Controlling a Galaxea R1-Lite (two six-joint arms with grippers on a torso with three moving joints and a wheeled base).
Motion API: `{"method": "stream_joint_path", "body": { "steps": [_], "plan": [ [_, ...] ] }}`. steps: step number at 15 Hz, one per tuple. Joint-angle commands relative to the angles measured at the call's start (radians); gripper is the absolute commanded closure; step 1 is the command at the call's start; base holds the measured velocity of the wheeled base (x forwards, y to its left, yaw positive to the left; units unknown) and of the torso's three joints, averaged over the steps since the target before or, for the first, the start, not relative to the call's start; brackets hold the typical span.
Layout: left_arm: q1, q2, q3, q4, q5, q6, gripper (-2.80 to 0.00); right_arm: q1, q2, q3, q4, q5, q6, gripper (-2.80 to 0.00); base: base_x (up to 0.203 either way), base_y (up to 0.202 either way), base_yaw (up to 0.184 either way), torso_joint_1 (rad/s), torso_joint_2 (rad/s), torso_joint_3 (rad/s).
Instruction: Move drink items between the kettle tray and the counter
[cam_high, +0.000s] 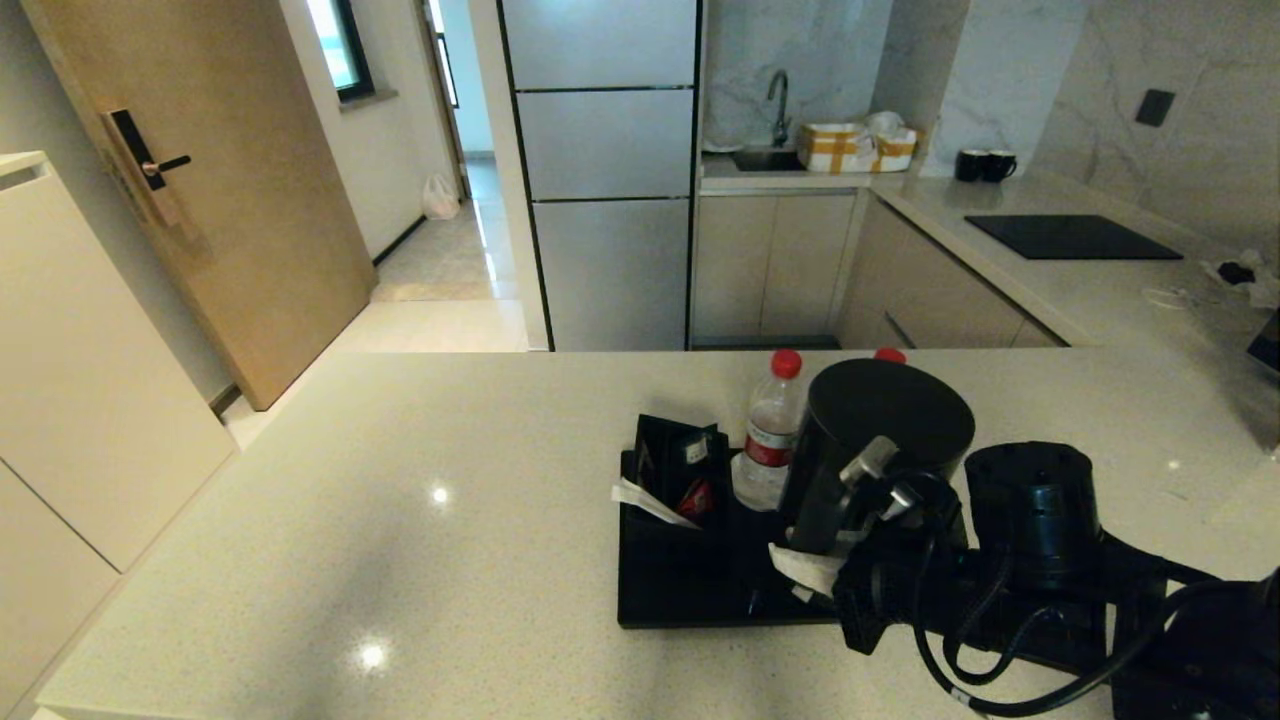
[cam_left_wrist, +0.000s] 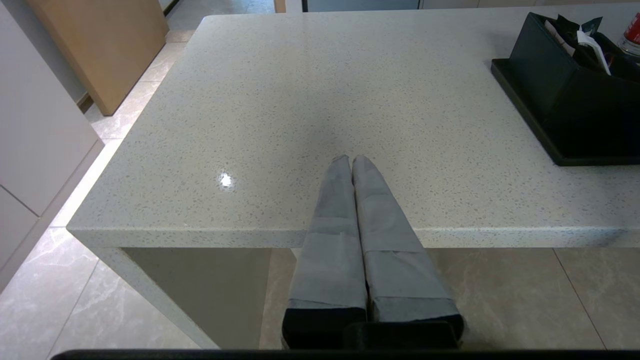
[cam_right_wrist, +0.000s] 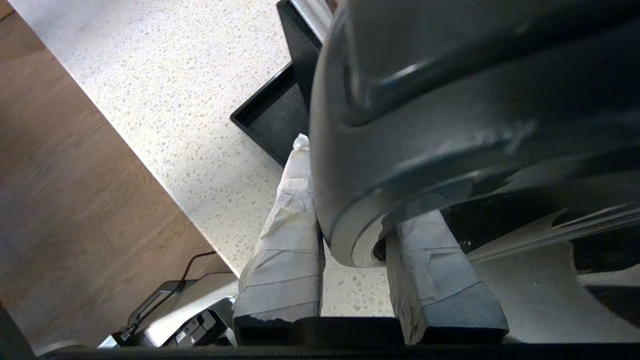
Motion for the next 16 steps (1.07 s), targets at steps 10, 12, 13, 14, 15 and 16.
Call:
{"method": "stream_joint_path", "body": {
  "steps": [10, 12, 13, 14, 15, 16],
  "plan": [
    [0.000, 0.000, 0.000, 0.000, 0.001, 0.000, 0.00, 0.002, 0.071, 0.078, -0.105, -0.032, 0.016, 0.00, 0.000, 0.000, 0.000, 0.000, 0.00, 0.000],
    [0.000, 0.000, 0.000, 0.000, 0.001, 0.000, 0.00, 0.002, 0.071, 0.080, -0.106, -0.035, 0.016, 0.00, 0.000, 0.000, 0.000, 0.000, 0.00, 0.000],
    [0.000, 0.000, 0.000, 0.000, 0.001, 0.000, 0.00, 0.002, 0.071, 0.081, -0.108, -0.033, 0.012, 0.00, 0.000, 0.000, 0.000, 0.000, 0.00, 0.000],
    [0.000, 0.000, 0.000, 0.000, 0.001, 0.000, 0.00, 0.002, 0.072, 0.089, -0.111, -0.035, 0.010, 0.00, 0.000, 0.000, 0.000, 0.000, 0.00, 0.000],
    [0.000, 0.000, 0.000, 0.000, 0.001, 0.000, 0.00, 0.002, 0.072, 0.089, -0.111, -0.035, 0.010, 0.00, 0.000, 0.000, 0.000, 0.000, 0.00, 0.000],
    [0.000, 0.000, 0.000, 0.000, 0.001, 0.000, 0.00, 0.002, 0.071, 0.090, -0.111, -0.035, 0.013, 0.00, 0.000, 0.000, 0.000, 0.000, 0.00, 0.000]
  ]
}}
